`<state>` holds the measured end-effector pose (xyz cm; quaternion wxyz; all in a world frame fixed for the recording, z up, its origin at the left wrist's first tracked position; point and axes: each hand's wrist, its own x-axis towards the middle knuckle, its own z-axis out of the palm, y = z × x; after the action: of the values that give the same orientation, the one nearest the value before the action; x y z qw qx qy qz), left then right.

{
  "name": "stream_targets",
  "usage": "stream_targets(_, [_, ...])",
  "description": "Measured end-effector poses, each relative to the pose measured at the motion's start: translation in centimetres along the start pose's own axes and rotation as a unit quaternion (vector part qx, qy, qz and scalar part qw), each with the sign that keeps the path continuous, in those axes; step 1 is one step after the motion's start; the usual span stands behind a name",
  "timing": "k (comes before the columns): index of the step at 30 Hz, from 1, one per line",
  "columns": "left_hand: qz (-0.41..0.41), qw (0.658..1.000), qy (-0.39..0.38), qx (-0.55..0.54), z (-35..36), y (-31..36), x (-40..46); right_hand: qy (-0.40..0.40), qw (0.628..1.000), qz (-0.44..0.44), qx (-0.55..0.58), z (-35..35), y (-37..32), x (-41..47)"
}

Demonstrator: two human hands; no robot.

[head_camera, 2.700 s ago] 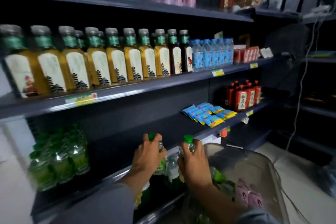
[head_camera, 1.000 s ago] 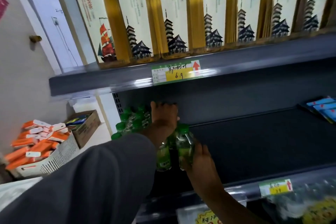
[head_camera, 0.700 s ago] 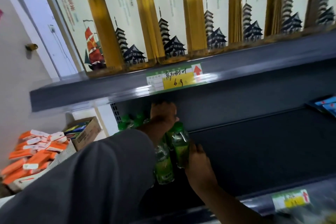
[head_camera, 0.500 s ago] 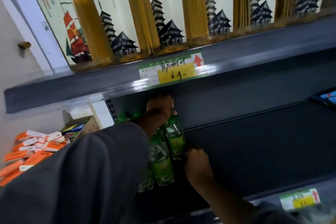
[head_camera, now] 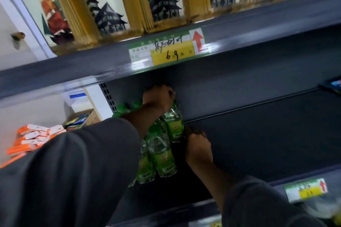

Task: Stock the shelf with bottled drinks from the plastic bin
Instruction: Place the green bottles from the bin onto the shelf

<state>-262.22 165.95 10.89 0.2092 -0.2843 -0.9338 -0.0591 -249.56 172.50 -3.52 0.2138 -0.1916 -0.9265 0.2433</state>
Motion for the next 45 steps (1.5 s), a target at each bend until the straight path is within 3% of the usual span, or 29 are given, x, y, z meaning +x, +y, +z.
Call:
stream_targets(15, [0.06,0.991,0.046,0.108,1.3,-0.1,-0.5,0.002,1.0,0.021,0.011,0.4,0.5,0.5])
stream_targets(21, [0.102,0.988,0.088,0.081,-0.6,2.3,-2.0,-0.116,0.99,0.006,0.085,-4.2,1.0,1.2])
stream_targets(33, [0.09,0.992,0.076,-0.038,-2.3,12.5,-14.8,0.049,0.995,0.003,-0.092,-16.1,8.7,-10.7])
stream_targets(40, [0.126,0.982,0.048,-0.129,-4.2,22.7,-20.8,0.127,0.986,0.056,-0.096,-23.0,13.1,-17.4])
stream_targets(45, [0.147,0.971,0.025,-0.185,-4.1,28.8,-24.7,0.14,0.98,0.108,-0.091,-26.8,15.8,-22.3])
